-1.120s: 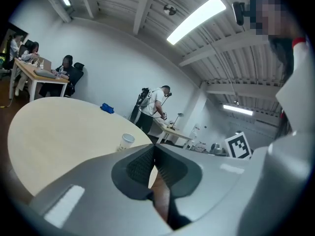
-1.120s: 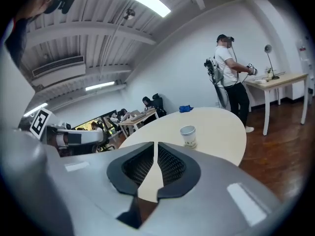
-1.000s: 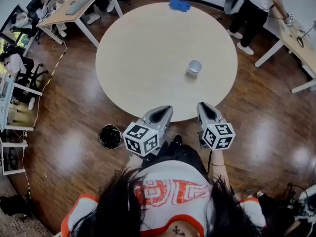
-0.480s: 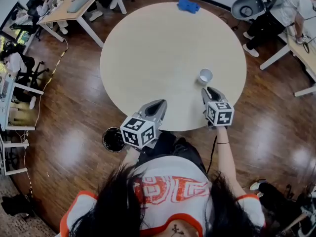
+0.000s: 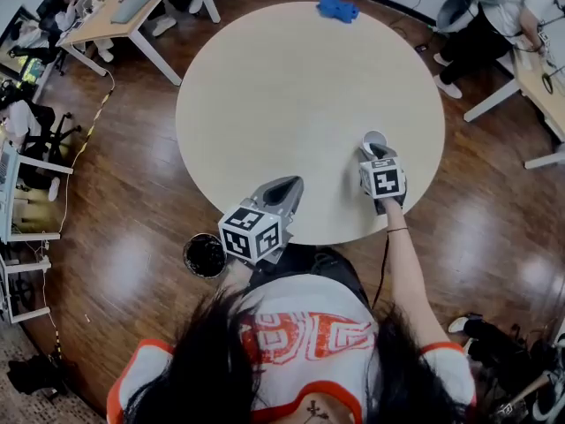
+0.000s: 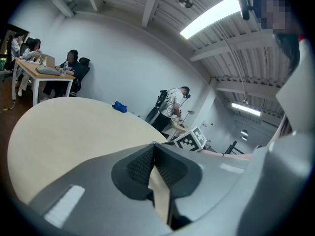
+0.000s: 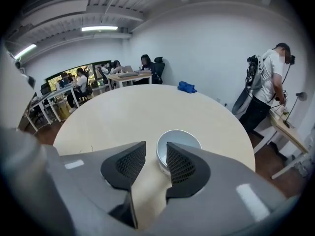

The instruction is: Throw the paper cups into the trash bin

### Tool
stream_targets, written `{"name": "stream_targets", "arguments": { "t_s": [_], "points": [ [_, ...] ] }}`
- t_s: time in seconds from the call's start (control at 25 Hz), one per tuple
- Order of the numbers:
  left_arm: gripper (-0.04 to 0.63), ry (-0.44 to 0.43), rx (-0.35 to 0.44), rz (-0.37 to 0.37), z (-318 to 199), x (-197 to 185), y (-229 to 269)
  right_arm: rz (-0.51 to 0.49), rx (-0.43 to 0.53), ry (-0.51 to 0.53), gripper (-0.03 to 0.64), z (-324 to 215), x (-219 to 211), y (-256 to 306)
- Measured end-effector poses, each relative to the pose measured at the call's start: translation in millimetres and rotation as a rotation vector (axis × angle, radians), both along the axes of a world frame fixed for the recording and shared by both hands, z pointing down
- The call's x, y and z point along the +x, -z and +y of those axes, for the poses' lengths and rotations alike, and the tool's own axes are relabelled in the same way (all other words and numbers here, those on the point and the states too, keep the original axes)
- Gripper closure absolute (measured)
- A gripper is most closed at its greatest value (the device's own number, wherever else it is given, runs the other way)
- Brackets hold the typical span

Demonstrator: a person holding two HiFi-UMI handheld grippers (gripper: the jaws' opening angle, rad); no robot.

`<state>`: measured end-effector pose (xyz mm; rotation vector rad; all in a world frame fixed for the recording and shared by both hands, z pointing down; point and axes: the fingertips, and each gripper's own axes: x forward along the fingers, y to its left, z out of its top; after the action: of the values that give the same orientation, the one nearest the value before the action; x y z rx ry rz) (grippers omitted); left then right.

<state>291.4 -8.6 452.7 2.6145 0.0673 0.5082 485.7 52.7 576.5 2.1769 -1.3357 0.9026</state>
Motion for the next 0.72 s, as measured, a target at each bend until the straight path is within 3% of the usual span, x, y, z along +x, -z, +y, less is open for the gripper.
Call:
{"name": "stream_targets", "arguments": {
  "t_s": [0.2,0.32,0.72],
  "points": [
    [0.595,-0.011,-0.005,-0.005,2.0,6.1,-2.8,-0.003,-0.086,0.018,0.489,-0.4,3.0,-19.2],
    [0.595,-0.001,-0.008,-0.014,-0.1,4.6,-4.2,0.000,-0.095,-0.005,0.584,3.8,5.4,-22.2],
    [0.595,0.031,-0.002,-0.013,1.9,-0.8,-2.6,-0.001,0.032,-0.018,0.588,11.6,-15.8,10.3]
  ]
}}
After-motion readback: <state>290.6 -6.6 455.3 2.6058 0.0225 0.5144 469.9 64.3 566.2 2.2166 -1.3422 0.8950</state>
